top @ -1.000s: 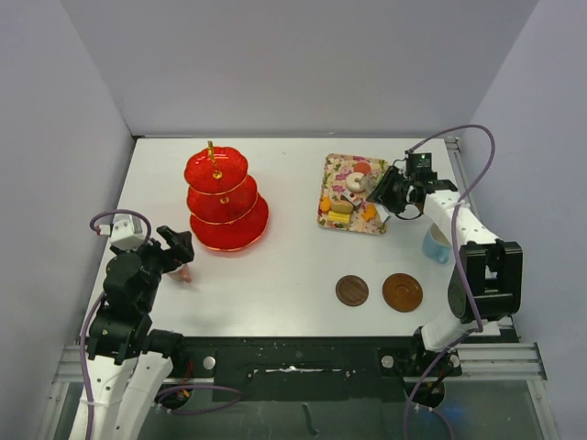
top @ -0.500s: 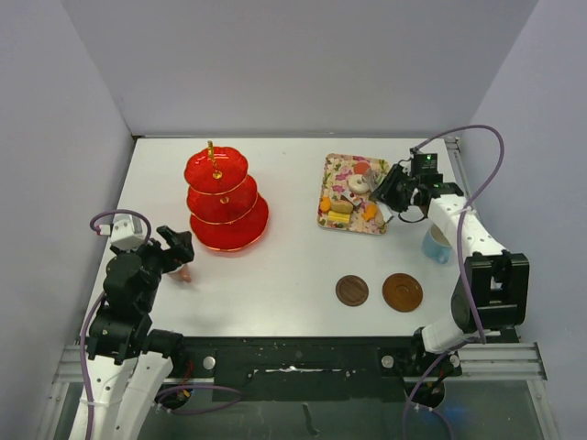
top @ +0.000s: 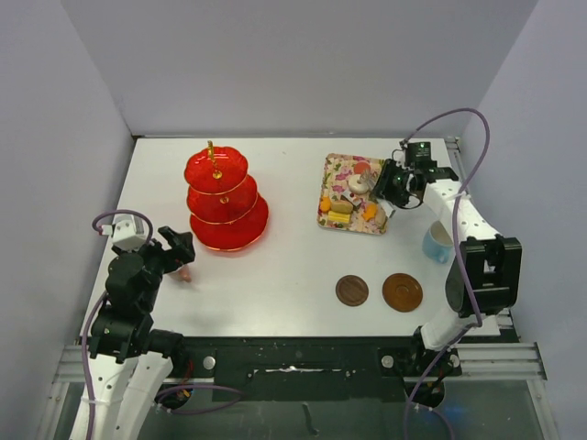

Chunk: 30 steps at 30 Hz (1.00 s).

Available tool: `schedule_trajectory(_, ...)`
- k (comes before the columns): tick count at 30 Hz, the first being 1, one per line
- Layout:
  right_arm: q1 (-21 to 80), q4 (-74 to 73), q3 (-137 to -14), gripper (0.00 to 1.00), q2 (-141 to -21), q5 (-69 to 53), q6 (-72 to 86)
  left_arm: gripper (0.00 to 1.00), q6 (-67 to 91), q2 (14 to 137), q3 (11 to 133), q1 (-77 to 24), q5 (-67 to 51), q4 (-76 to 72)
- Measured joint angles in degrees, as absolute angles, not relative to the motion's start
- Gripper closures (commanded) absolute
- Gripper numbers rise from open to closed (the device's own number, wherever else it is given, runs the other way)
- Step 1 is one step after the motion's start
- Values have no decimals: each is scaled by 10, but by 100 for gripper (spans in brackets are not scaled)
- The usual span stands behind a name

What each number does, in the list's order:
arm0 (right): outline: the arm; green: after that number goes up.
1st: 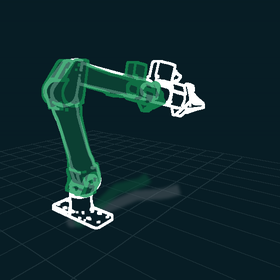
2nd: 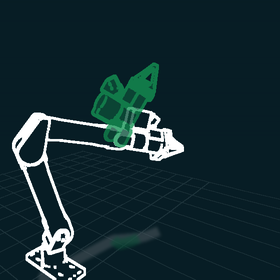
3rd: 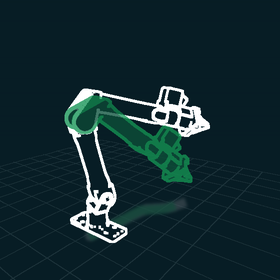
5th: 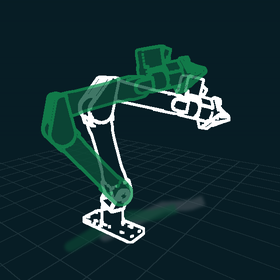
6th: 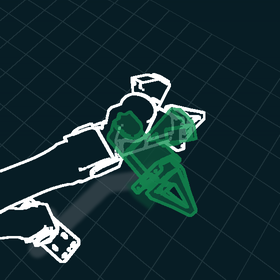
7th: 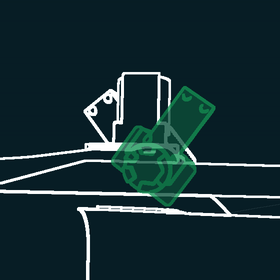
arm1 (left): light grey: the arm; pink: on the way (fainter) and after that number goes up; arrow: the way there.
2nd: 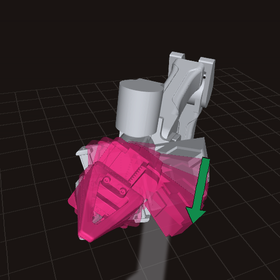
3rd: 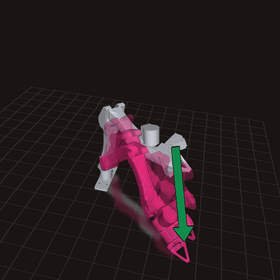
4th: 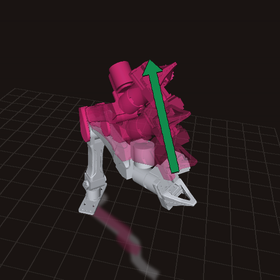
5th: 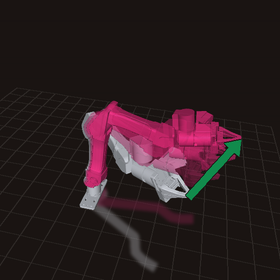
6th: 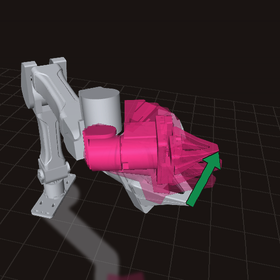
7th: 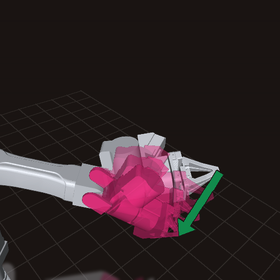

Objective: Serve the afternoon tea
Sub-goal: Pick up the desert from the tray.

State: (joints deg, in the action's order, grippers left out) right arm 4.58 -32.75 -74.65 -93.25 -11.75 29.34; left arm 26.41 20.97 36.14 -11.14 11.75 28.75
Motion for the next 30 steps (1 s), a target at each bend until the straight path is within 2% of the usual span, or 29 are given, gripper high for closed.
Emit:
schedule_trajectory(13, 115, -430, -876, 58, -1022, 2, 204, 18, 264, 206, 361, -112, 117, 284)
schedule_trajectory(30, 125, -472, -903, 53, -1050, 16, 171, 19, 264, 205, 361, -112, 117, 284)
